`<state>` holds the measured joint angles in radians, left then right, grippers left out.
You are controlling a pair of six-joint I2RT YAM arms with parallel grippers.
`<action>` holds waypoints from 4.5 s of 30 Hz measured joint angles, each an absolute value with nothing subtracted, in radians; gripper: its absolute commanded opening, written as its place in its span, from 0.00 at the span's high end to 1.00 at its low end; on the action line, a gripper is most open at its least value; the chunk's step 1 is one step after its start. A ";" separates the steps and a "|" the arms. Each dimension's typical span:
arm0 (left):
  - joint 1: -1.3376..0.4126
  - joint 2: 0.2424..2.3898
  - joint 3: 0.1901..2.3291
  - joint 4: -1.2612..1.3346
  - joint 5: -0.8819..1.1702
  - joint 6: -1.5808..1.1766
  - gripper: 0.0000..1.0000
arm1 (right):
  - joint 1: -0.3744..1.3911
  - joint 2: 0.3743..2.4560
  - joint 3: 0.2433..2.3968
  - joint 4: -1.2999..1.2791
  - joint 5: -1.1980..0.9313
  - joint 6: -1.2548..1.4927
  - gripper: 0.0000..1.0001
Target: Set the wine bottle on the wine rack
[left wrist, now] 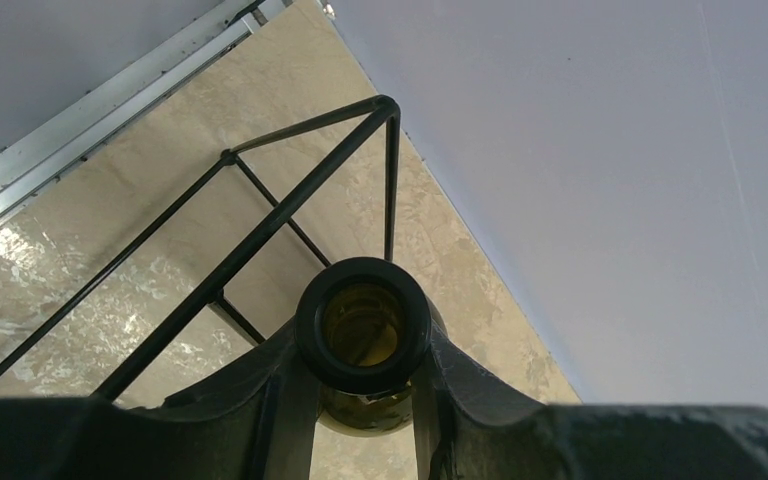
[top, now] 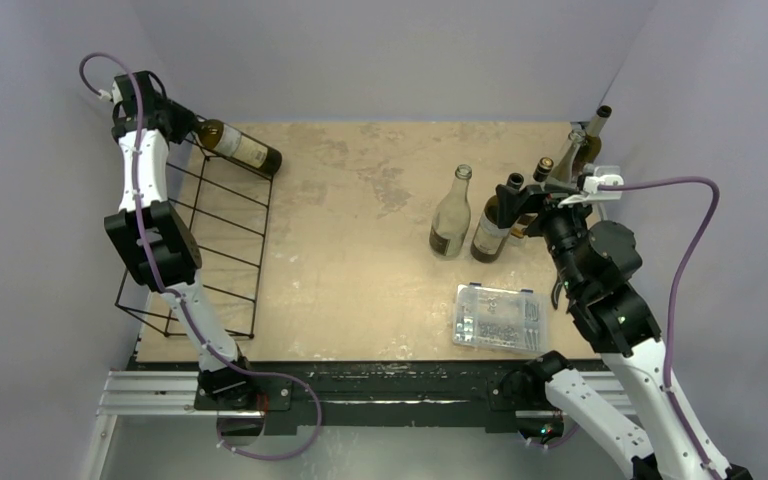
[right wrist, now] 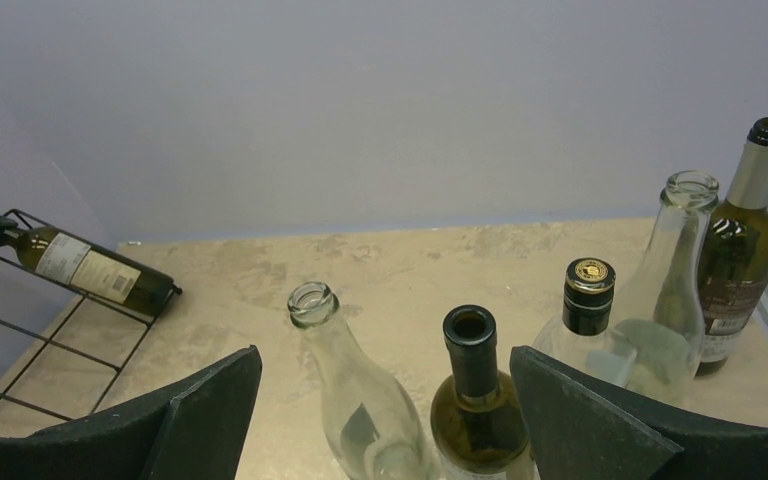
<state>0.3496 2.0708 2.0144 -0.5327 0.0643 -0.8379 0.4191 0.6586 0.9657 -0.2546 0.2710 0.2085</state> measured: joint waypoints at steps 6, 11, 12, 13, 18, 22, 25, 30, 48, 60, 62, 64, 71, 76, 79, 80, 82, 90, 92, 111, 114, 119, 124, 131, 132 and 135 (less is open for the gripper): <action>0.355 2.098 2.037 -0.525 0.068 -0.846 0.70 | 0.419 0.674 0.968 -0.255 0.271 0.209 0.01; 0.358 2.102 2.041 -0.525 0.070 -0.845 0.66 | 0.419 0.681 0.971 -0.255 0.271 0.208 0.01; 0.358 2.104 2.041 -0.524 0.070 -0.845 0.65 | 0.419 0.684 0.972 -0.255 0.271 0.209 0.01; 0.358 2.107 2.045 -0.524 0.072 -0.845 0.62 | 0.419 0.687 0.973 -0.255 0.271 0.209 0.01; 0.365 2.114 2.048 -0.532 0.078 -0.850 0.55 | 0.419 0.694 0.974 -0.255 0.271 0.209 0.01; 0.368 2.114 2.048 -0.533 0.078 -0.850 0.52 | 0.419 0.693 0.974 -0.255 0.271 0.208 0.01; 0.368 2.114 2.048 -0.533 0.078 -0.849 0.50 | 0.419 0.693 0.976 -0.255 0.270 0.209 0.01; 0.368 2.113 2.048 -0.537 0.079 -0.844 0.46 | 0.419 0.693 0.976 -0.255 0.270 0.209 0.01; 0.369 1.844 1.926 -0.591 0.136 -0.878 0.13 | 0.419 0.661 0.976 -0.264 0.263 0.210 0.01; 0.319 1.396 1.355 -0.437 0.223 -0.938 0.10 | 0.419 0.661 0.975 -0.268 0.216 0.224 0.01; 0.271 1.328 1.272 -0.396 0.233 -0.938 0.10 | 0.419 0.661 0.974 -0.268 0.214 0.226 0.01; 0.203 1.268 1.205 -0.359 0.235 -0.927 0.09 | 0.419 0.661 0.974 -0.269 0.213 0.228 0.01; -0.103 1.119 1.030 -0.158 0.234 -0.842 0.09 | 0.419 0.672 0.973 -0.268 0.206 0.231 0.01; -0.313 1.064 0.920 0.024 0.199 -0.709 0.11 | 0.419 0.672 0.970 -0.262 0.190 0.241 0.01; -0.435 1.061 0.876 0.144 0.180 -0.611 0.12 | 0.419 0.674 0.969 -0.262 0.190 0.245 0.01; -0.472 1.062 0.860 0.186 0.176 -0.580 0.13 | 0.419 0.675 0.968 -0.262 0.190 0.246 0.01; -0.546 1.073 0.833 0.268 0.174 -0.526 0.13 | 0.419 0.674 0.968 -0.262 0.190 0.247 0.01; -0.768 1.254 0.828 0.493 0.127 -0.342 0.13 | 0.419 0.675 0.966 -0.263 0.191 0.247 0.01; -0.804 1.309 0.853 0.505 0.106 -0.290 0.13 | 0.419 0.675 0.966 -0.263 0.191 0.247 0.01; -0.887 1.696 1.141 0.620 -0.075 -0.162 0.13 | 0.419 0.674 0.966 -0.263 0.191 0.246 0.01; -0.887 1.726 1.179 0.624 -0.074 -0.165 0.17 | 0.419 0.674 0.966 -0.263 0.191 0.247 0.01; -0.887 1.779 1.248 0.616 -0.074 -0.174 0.29 | 0.419 0.674 0.966 -0.263 0.191 0.246 0.01; -0.887 1.808 1.279 0.598 -0.076 -0.189 0.42 | 0.419 0.674 0.966 -0.263 0.191 0.247 0.01; -0.887 1.817 1.286 0.573 -0.068 -0.203 0.50 | 0.419 0.674 0.966 -0.263 0.190 0.247 0.01; -0.887 1.817 1.287 0.570 -0.068 -0.203 0.50 | 0.419 0.674 0.966 -0.263 0.190 0.247 0.01; -0.887 1.817 1.287 0.558 -0.068 -0.202 0.51 | 0.419 0.674 0.966 -0.263 0.190 0.247 0.01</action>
<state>-0.8871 1.8168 1.2873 0.5579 -0.0677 -0.2024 0.4191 0.6739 0.9661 -0.2626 0.1902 0.2466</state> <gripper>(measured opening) 0.503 0.987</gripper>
